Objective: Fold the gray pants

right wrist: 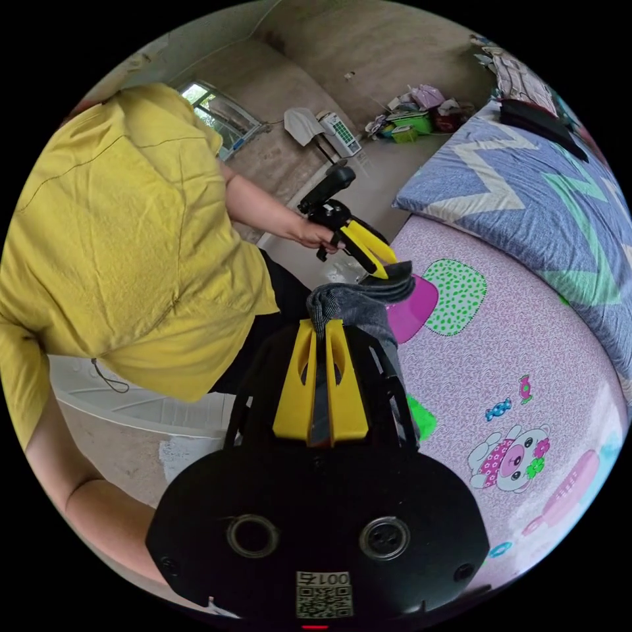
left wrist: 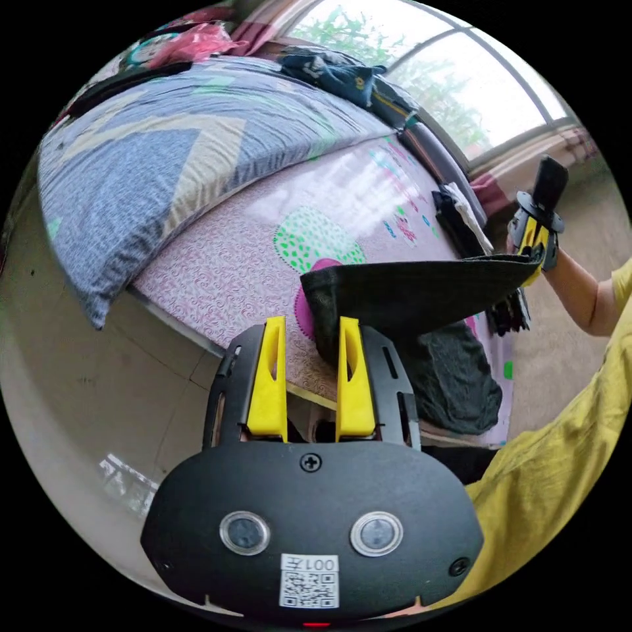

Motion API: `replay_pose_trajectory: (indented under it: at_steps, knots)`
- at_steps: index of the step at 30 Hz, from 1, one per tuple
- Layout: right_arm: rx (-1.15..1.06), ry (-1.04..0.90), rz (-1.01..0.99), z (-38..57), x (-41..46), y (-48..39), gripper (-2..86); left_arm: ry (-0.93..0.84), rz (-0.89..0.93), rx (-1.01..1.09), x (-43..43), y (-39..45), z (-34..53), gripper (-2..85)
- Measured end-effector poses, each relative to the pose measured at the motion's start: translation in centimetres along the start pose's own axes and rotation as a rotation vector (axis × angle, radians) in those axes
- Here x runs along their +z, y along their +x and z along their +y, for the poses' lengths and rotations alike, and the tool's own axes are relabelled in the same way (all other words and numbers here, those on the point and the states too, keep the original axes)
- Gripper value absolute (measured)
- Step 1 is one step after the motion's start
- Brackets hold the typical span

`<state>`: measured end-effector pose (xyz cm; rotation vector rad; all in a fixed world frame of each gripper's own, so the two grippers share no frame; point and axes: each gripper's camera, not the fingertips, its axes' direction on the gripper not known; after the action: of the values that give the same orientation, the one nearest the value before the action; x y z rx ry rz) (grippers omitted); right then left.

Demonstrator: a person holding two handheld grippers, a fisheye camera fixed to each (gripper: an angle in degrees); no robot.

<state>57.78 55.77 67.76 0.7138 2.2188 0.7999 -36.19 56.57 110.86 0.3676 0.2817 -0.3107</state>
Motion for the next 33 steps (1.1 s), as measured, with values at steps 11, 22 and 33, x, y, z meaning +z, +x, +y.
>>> replay_pose_trajectory:
  at_steps: [11, 22, 33]
  knots:
    - [0.030, -0.073, 0.031, 2.2, 0.4, -3.8, 2.2, -0.172, 0.239, 0.204, 2.3, 1.4, -3.0, 5.6]
    - [0.117, -0.004, 0.044, 4.9, -0.9, -6.3, 2.3, -0.409, 0.437, 0.056, 6.0, 2.9, -2.1, 3.2]
    - [0.281, 0.298, 0.324, 6.2, -10.1, -4.5, 2.8, 0.132, 0.456, -0.018, -1.0, 5.6, 2.9, -1.4]
